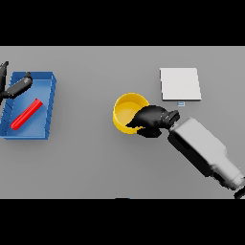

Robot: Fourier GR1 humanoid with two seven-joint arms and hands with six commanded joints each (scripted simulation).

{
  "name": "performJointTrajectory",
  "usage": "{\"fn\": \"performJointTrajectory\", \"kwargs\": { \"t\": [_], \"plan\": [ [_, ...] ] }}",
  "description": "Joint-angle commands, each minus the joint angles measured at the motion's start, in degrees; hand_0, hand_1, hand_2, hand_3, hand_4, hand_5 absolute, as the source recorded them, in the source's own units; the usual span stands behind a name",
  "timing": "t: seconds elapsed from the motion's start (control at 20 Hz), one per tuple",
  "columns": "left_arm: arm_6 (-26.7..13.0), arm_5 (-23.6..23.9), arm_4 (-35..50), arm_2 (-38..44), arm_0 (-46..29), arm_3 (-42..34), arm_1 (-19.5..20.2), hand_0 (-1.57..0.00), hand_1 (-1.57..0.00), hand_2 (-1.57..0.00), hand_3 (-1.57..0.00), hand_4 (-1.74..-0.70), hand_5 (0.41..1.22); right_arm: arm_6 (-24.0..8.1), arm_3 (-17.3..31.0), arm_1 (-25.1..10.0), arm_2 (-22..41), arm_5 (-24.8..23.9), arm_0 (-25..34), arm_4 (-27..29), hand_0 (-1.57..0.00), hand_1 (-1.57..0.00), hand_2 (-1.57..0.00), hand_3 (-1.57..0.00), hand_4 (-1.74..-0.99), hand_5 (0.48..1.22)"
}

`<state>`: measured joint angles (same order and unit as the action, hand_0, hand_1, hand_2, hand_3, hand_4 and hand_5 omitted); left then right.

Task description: Pick up the red beaker and tilt it to pour out 1 green nut into yellow bowl. Pick up the yellow bowl and place it on the metallic measuring scale.

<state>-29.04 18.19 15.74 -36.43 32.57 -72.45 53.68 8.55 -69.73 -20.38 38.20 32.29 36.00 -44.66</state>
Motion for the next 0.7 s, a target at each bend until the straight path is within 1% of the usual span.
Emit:
{"fn": "performJointTrajectory", "kwargs": {
  "t": [0.0,0.1,0.15,0.2,0.3,0.35,0.4,0.45,0.5,0.55,0.6,0.65],
  "plan": [
    [-0.15,-0.07,0.09,-0.04,0.04,0.01,-0.11,0.0,0.0,0.0,0.0,-0.8,0.726,-0.36,-0.14,-0.1,-0.04,0.1,-0.1,0.19,-1.43,-1.42,-1.35,-1.16,-1.694,1.187],
    [-0.07,0.12,0.05,-0.13,-0.28,-0.58,0.07,0.0,0.0,0.0,0.0,-0.81,0.724,-1.31,-1.46,-0.51,-0.08,0.32,-0.58,0.56,-1.48,-1.47,-1.42,-1.18,-1.711,1.199],
    [-0.15,-0.21,0.04,-0.03,0.25,-0.3,0.1,0.0,0.0,0.0,0.0,-0.81,0.725,-0.31,-1.31,-1.19,-0.12,0.21,-0.33,0.53,-1.5,-1.49,-1.45,-1.18,-1.717,1.203],
    [-0.29,0.01,-0.28,-0.19,0.44,-0.35,0.04,0.0,0.0,0.0,0.0,-0.8,0.725,-1.37,-1.56,-1.25,-0.53,0.6,0.46,0.82,-1.51,-1.51,-1.45,-1.19,-1.722,1.207],
    [-0.53,-0.01,-0.2,-0.02,0.19,-0.8,0.73,0.0,0.0,0.0,0.0,-0.8,0.724,-1.92,-4.93,-2.52,-1.52,1.89,-0.42,2.31,-1.53,-1.53,-1.49,-1.19,-1.729,1.212],
    [-0.04,0.05,0.14,0.09,-0.43,-1.15,0.84,0.0,0.0,0.0,0.0,-0.8,0.723,-1.84,-5.41,-3.11,-2.24,2.62,0.5,2.92,-1.54,-1.54,-1.47,-1.27,-1.731,1.214],
    [-0.36,-0.04,0.0,-0.15,-0.43,-1.33,0.87,0.0,0.0,0.0,0.0,-0.8,0.723,-3.15,-6.63,-3.41,-2.73,3.43,1.2,3.67,-1.55,-1.55,-1.49,-1.33,-1.732,1.215],
    [-0.66,0.0,-0.38,-0.59,-0.36,-0.75,0.34,0.0,0.0,0.0,0.0,-0.8,0.721,-3.42,-8.22,-4.34,-3.35,4.68,1.74,4.58,-1.55,-1.55,-1.51,-1.38,-1.731,1.216],
    [-1.24,-0.2,-0.22,-0.42,0.24,-1.09,0.44,0.0,0.0,0.0,0.0,-0.8,0.719,-4.42,-10.28,-5.36,-3.78,5.61,1.87,5.03,-1.56,-1.55,-1.52,-1.36,-1.73,1.217],
    [-1.28,-0.1,-0.11,-0.45,0.16,-1.48,0.45,0.0,0.0,0.0,0.0,-0.8,0.719,-6.11,-11.1,-5.56,-4.57,6.66,2.59,5.72,-1.56,-1.56,-1.53,-1.35,-1.728,1.218],
    [-0.8,0.17,-0.29,-0.36,-0.35,-1.85,1.04,0.0,0.0,0.0,0.0,-0.8,0.72,-6.82,-12.05,-6.58,-5.03,7.16,2.6,6.08,-1.56,-1.56,-1.54,-1.34,-1.726,1.219],
    [-0.26,-0.11,-0.22,-0.35,-0.15,-1.58,0.73,0.0,0.0,0.0,0.0,-0.8,0.722,-7.75,-12.93,-7.11,-5.37,7.28,2.76,6.3,-1.56,-1.56,-1.54,-1.31,-1.724,1.219]
  ]
}}
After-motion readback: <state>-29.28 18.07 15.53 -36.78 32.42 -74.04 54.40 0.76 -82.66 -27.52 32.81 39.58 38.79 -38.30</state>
